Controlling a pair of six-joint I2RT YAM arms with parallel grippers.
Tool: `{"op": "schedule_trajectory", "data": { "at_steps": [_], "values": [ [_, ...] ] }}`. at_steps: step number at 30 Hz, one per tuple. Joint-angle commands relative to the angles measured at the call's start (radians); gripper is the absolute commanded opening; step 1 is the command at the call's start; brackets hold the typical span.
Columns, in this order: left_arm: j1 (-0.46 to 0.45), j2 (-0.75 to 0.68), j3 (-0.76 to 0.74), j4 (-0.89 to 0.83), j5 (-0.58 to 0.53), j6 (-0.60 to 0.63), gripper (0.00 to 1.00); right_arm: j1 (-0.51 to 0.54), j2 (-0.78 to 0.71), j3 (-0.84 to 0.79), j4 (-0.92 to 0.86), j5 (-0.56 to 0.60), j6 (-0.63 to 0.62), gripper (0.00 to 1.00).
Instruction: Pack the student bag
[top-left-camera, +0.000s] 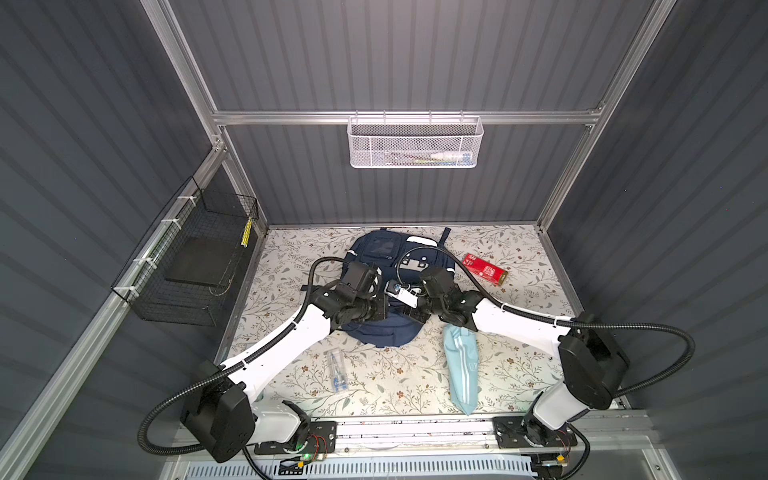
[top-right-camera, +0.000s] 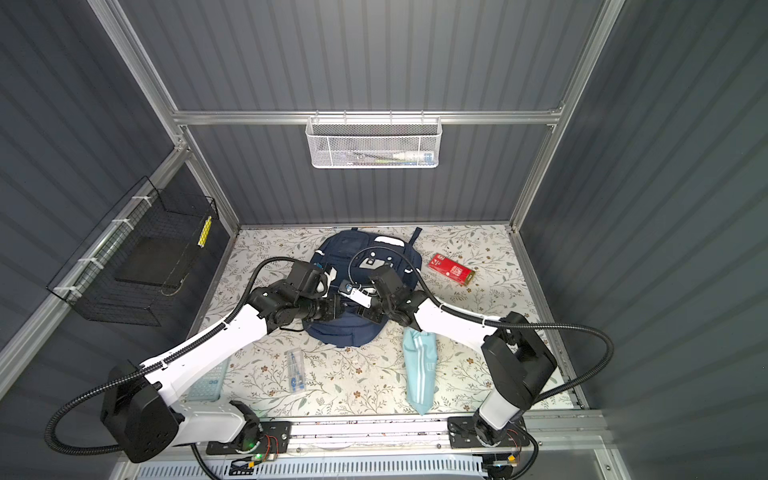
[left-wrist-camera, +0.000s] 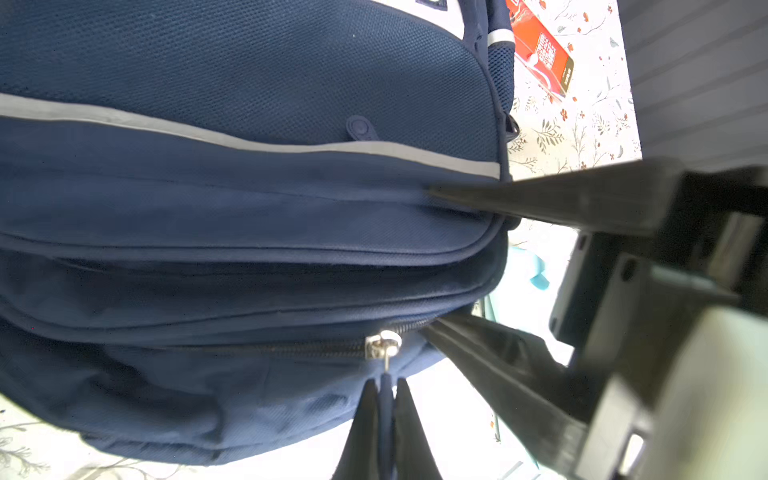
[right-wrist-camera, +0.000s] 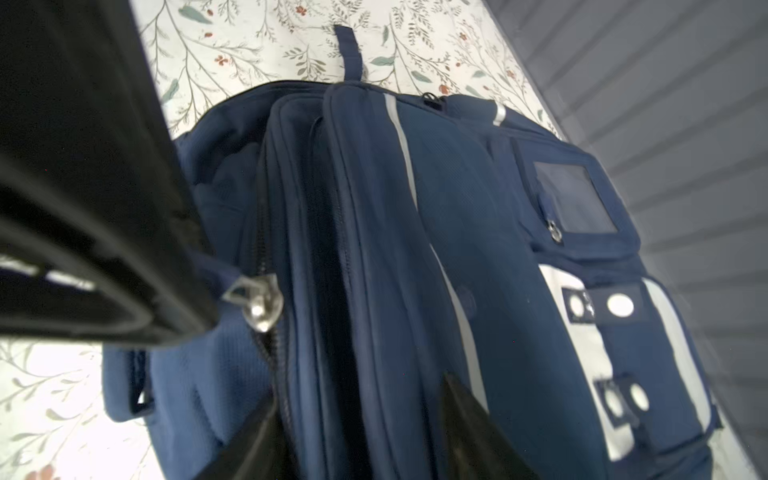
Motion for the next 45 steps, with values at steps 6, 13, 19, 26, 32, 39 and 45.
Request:
{"op": "schedule_trajectory", "data": {
  "at_steps": [6, 13, 19, 26, 32, 39, 45],
  "values": [
    [0.175, 0.000, -0.047, 0.012, -0.052, 0.014, 0.00, -0.002, -0.011, -0.009, -0.051, 0.031, -0.076, 0.00],
    [0.461, 0.098, -0.025, 0.050, -0.179, 0.108, 0.00, -0.066, -0.086, -0.076, -0.060, -0.059, -0.041, 0.00],
    [0.557, 0.113, -0.006, 0.121, -0.020, 0.133, 0.00, -0.144, -0.089, -0.089, -0.004, 0.000, -0.038, 0.00],
    [0.312, -0.089, -0.104, 0.071, 0.054, 0.034, 0.00, -0.151, -0.103, -0.003, -0.043, 0.008, 0.070, 0.49],
    [0.093, -0.136, -0.120, 0.098, 0.011, -0.072, 0.00, -0.023, -0.236, -0.052, -0.167, 0.042, 0.016, 0.69],
    [0.056, -0.120, -0.094, 0.115, 0.015, -0.077, 0.00, 0.058, -0.100, 0.029, -0.140, 0.022, 0.013, 0.65],
    [0.058, -0.096, -0.108, 0.123, -0.001, -0.069, 0.00, 0.073, 0.049, 0.114, -0.087, 0.167, -0.020, 0.36]
  ]
}}
